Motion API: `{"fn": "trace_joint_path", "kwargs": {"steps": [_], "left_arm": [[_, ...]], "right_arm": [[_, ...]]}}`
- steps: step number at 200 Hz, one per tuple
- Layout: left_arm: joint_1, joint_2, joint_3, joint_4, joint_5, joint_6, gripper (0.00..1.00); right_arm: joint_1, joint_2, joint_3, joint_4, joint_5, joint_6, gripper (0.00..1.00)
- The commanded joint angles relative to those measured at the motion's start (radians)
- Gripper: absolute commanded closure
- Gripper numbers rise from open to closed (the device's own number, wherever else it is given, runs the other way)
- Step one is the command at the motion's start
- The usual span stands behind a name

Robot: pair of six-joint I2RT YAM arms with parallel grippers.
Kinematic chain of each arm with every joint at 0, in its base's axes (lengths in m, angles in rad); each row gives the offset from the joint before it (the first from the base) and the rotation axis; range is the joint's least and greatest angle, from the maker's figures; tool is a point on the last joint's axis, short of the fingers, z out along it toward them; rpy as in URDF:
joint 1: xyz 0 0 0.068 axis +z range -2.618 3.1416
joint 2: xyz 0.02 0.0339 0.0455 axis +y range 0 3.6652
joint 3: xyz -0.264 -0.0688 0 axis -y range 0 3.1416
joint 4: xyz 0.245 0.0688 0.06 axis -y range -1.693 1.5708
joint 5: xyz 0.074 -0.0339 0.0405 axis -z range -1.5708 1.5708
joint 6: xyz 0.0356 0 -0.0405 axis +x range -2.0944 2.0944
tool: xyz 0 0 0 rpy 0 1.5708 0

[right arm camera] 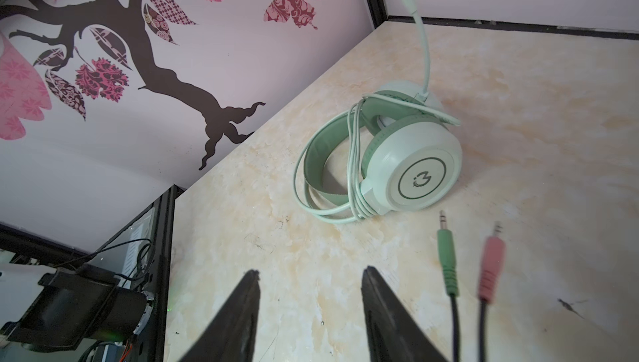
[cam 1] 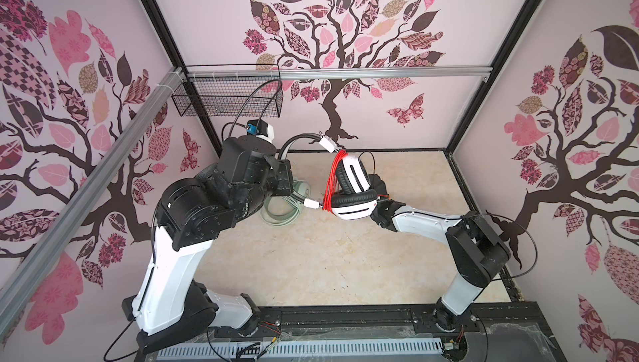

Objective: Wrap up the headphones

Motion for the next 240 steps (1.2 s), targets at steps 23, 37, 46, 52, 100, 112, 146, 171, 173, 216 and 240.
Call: {"fn": "trace_joint_path", "kwargs": {"steps": [23, 37, 46, 52, 100, 112, 146, 171, 173, 216, 240], "left_arm": [[0.012, -0.005, 0.089, 0.122, -0.044, 0.015, 1.00], [0.018, 0.001, 0.105, 0.124, -0.058, 0.025, 1.00], [0.031, 0.005, 0.111, 0.127, -0.060, 0.028, 1.00], [0.042, 0.007, 0.114, 0.128, -0.054, 0.027, 1.00], [0.096, 0.008, 0.112, 0.145, 0.005, 0.017, 1.00], [0.098, 0.011, 0.112, 0.146, 0.009, 0.018, 1.00], [0.110, 0.009, 0.111, 0.145, -0.007, 0.020, 1.00], [0.125, 0.012, 0.095, 0.165, -0.077, 0.015, 1.00], [0.127, 0.014, 0.094, 0.166, -0.086, 0.013, 1.00], [0.136, 0.055, 0.027, 0.276, -0.325, 0.010, 1.00], [0.142, 0.098, 0.005, 0.325, -0.432, 0.032, 1.00]], "right_arm": [[-0.001, 0.020, -0.068, 0.157, -0.121, 0.083, 0.53], [0.000, 0.017, -0.094, 0.188, -0.151, 0.096, 0.50], [0.002, 0.017, -0.114, 0.210, -0.167, 0.101, 0.46], [0.002, 0.015, -0.126, 0.221, -0.175, 0.105, 0.45], [0.026, 0.009, -0.190, 0.302, -0.169, 0.146, 0.77], [0.028, 0.010, -0.196, 0.319, -0.167, 0.158, 0.86], [0.033, 0.014, -0.192, 0.298, -0.150, 0.168, 1.00], [0.057, -0.023, -0.221, 0.195, -0.114, 0.127, 1.00], [0.062, -0.028, -0.227, 0.185, -0.108, 0.123, 1.00], [0.222, -0.185, -0.266, -0.130, 0.055, -0.008, 1.00], [0.302, -0.298, -0.265, -0.289, 0.145, -0.031, 1.00]]}}
